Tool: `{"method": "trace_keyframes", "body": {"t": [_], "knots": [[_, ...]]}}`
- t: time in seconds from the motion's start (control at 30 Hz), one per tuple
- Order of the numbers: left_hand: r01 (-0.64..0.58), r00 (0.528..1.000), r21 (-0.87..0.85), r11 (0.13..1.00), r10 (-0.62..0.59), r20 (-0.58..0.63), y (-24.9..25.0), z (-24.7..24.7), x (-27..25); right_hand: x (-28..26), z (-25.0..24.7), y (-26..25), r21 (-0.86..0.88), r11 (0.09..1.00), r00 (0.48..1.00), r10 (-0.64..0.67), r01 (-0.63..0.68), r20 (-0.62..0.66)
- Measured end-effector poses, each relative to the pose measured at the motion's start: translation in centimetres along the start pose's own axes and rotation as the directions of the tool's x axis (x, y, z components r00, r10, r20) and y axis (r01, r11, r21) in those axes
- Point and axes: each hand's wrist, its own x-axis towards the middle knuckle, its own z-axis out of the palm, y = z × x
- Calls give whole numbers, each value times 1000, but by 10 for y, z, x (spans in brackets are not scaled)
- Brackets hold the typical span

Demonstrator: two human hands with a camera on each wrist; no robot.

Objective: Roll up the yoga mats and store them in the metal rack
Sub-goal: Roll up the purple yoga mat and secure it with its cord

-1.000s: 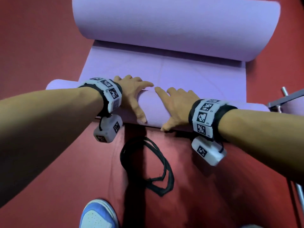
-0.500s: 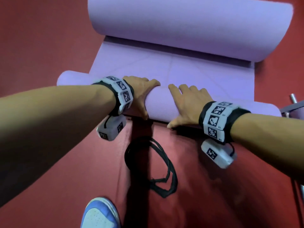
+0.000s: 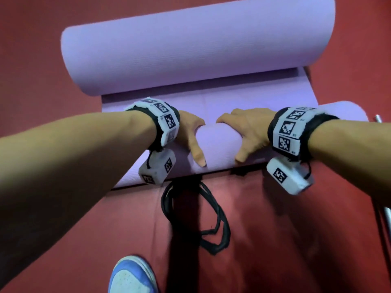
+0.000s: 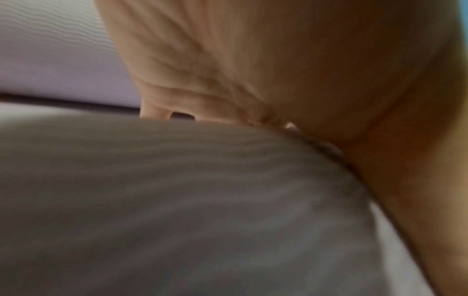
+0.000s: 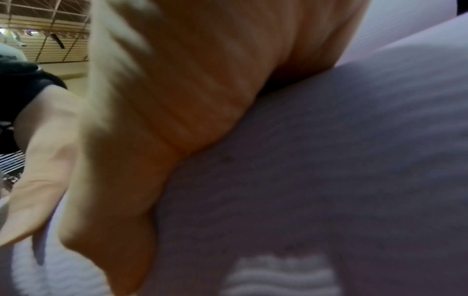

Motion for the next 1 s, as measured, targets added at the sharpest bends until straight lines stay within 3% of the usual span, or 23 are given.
{"method": "trace_keyframes", "body": {"t": [0.13,0.23,0.3,0.37,0.47,0.57,0.7,0.77,0.8,0.93,1.0], "knots": [[-3,972,171,985,43,-232,1,-5,-9,5,-3,2,33,999,999,34,-34,-16],[-17,948,142,990,62,-313,-7,-10,-16,-3,3,5,-158,987,977,-26,-9,-213],[-2,910,108,994,47,-413,-12,-17,-22,-7,12,8,-283,959,961,-61,-19,-270],[3,892,123,992,53,-449,-14,-23,-26,-5,16,9,-320,946,963,-41,-48,-266],[15,875,190,982,79,-477,-7,-22,-30,2,3,5,-245,966,970,20,-81,-241],[117,826,297,948,73,-559,0,-2,-32,11,-18,2,-186,979,984,57,-89,-171],[308,837,445,841,-16,-548,8,38,-25,18,-30,0,-118,987,989,101,-113,-106],[325,828,472,820,-6,-560,9,32,-22,19,-31,0,-80,987,987,134,-141,-84],[294,846,462,836,-3,-534,8,25,-23,17,-31,0,-42,988,988,144,-146,-56],[173,967,276,945,-110,-228,-1,0,-21,4,-18,-8,189,978,989,69,-93,132],[174,980,202,964,-149,-132,-2,-6,-18,0,-9,-16,168,985,998,12,-22,61]]}}
